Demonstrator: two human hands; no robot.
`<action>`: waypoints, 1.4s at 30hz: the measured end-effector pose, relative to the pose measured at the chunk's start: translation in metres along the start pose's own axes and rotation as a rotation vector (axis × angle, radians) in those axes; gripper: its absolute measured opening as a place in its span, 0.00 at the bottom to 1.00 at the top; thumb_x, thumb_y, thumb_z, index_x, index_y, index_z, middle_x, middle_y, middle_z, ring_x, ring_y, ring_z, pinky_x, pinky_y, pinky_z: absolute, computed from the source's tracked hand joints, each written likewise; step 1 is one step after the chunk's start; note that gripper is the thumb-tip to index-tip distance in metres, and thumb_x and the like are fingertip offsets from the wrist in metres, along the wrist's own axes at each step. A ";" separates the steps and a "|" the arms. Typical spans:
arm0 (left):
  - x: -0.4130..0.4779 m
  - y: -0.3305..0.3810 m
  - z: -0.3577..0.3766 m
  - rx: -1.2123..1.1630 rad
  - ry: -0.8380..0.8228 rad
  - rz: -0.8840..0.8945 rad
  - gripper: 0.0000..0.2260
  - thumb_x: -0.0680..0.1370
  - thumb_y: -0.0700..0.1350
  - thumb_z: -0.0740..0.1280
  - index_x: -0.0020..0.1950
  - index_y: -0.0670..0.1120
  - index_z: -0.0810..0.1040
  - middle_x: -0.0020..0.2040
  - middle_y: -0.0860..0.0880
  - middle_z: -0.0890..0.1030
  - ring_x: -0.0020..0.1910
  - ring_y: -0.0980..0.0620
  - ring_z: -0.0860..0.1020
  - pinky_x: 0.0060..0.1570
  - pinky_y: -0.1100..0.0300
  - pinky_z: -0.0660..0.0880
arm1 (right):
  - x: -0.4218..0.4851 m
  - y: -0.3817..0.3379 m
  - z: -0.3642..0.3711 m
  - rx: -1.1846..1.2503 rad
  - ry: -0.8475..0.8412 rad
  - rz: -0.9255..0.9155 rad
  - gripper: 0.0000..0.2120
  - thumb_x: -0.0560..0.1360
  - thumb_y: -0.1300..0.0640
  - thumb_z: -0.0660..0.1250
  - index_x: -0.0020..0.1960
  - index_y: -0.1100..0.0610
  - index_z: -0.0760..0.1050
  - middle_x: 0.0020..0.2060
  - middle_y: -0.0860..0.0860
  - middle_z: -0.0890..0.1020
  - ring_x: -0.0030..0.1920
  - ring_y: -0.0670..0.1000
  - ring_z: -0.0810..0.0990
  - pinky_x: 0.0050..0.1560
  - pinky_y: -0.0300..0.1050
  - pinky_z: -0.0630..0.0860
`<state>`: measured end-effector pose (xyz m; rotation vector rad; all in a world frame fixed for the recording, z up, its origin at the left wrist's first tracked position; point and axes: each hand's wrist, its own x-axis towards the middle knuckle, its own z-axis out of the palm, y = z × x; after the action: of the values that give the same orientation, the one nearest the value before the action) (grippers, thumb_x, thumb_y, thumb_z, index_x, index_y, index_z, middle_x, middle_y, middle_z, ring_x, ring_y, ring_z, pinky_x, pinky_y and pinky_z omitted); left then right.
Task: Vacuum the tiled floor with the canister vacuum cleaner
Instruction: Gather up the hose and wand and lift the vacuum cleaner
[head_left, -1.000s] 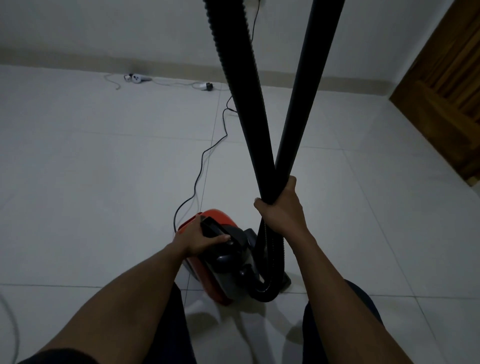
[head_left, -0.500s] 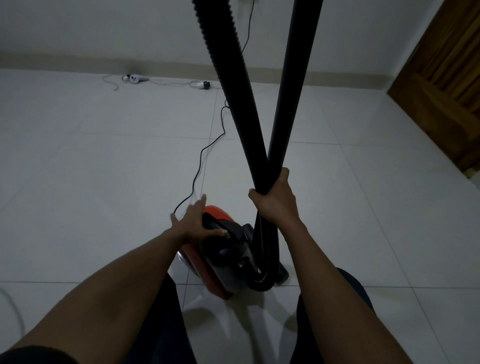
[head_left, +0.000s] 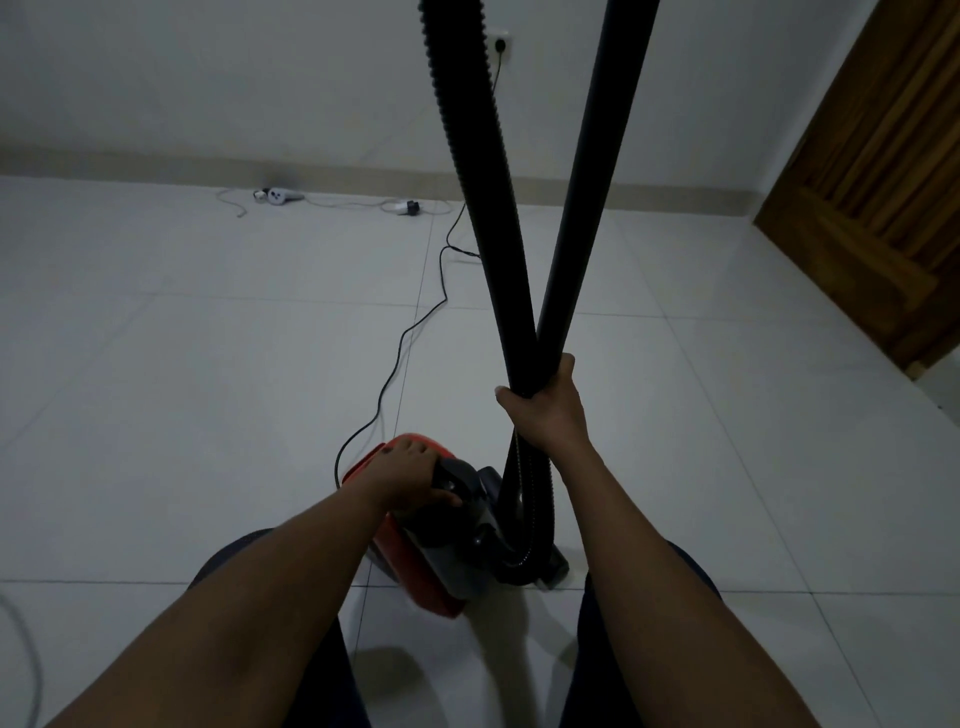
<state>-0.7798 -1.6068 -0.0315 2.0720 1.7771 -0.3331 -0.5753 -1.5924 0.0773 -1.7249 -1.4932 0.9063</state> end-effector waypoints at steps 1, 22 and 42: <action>0.000 0.000 0.003 -0.006 -0.003 -0.011 0.42 0.72 0.71 0.64 0.77 0.47 0.62 0.77 0.44 0.63 0.76 0.43 0.58 0.73 0.44 0.62 | 0.000 0.001 -0.001 -0.002 0.004 0.011 0.26 0.68 0.47 0.71 0.56 0.47 0.57 0.43 0.46 0.78 0.41 0.50 0.79 0.41 0.47 0.74; 0.025 -0.007 -0.022 -0.206 -0.140 0.041 0.33 0.58 0.77 0.66 0.59 0.64 0.78 0.49 0.60 0.82 0.50 0.56 0.80 0.56 0.53 0.78 | 0.025 -0.022 -0.013 0.142 0.037 0.014 0.22 0.66 0.57 0.73 0.54 0.48 0.66 0.42 0.44 0.78 0.39 0.46 0.79 0.33 0.40 0.73; -0.059 0.154 -0.427 -0.348 -0.218 0.152 0.21 0.72 0.68 0.66 0.63 0.67 0.73 0.55 0.55 0.82 0.57 0.50 0.78 0.63 0.47 0.73 | 0.110 -0.334 -0.332 0.175 0.059 0.154 0.23 0.68 0.55 0.75 0.55 0.45 0.65 0.43 0.41 0.78 0.42 0.41 0.79 0.41 0.38 0.75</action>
<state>-0.6691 -1.4912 0.3971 1.8325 1.4262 -0.1824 -0.4584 -1.4599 0.5274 -1.7390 -1.2183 1.0249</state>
